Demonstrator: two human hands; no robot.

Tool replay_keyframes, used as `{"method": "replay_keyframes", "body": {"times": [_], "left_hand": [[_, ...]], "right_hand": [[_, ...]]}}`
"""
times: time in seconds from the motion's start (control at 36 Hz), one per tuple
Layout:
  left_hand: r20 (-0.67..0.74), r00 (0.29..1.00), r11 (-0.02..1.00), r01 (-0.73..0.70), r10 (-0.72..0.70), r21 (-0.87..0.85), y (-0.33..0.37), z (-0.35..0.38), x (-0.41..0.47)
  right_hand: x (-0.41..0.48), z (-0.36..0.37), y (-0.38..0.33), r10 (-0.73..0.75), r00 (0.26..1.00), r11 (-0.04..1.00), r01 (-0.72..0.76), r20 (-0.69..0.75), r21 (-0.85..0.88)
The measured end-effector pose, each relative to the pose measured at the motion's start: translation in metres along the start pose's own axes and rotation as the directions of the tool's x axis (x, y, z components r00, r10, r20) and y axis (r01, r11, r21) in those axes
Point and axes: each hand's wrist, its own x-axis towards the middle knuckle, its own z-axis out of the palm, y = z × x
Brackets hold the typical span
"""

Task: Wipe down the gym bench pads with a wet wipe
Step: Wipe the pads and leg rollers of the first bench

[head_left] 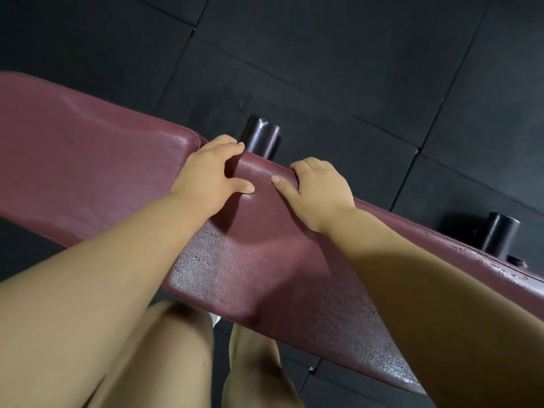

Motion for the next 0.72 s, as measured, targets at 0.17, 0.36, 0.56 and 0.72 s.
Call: {"method": "replay_keyframes", "body": {"times": [0.17,0.36,0.56,0.72], "left_hand": [[-0.021,1.0,1.0,-0.007,0.006,-0.031,-0.006,0.002,0.003],[-0.029,1.0,0.999,-0.006,0.005,-0.053,-0.006,0.001,0.005],[-0.034,0.999,0.996,0.023,-0.026,-0.089,-0.007,0.0,0.005],[-0.005,1.0,0.996,0.03,-0.03,-0.089,-0.005,-0.003,0.005]], "right_hand": [[0.004,0.004,-0.003,0.017,1.0,0.997,-0.018,-0.012,-0.078],[0.005,-0.001,-0.008,0.027,0.999,0.995,-0.024,0.033,-0.1],[0.007,0.0,-0.006,0.041,0.998,0.995,-0.038,0.039,-0.09],[-0.014,-0.003,0.016,0.18,0.984,0.982,-0.181,-0.02,-0.05]]}}
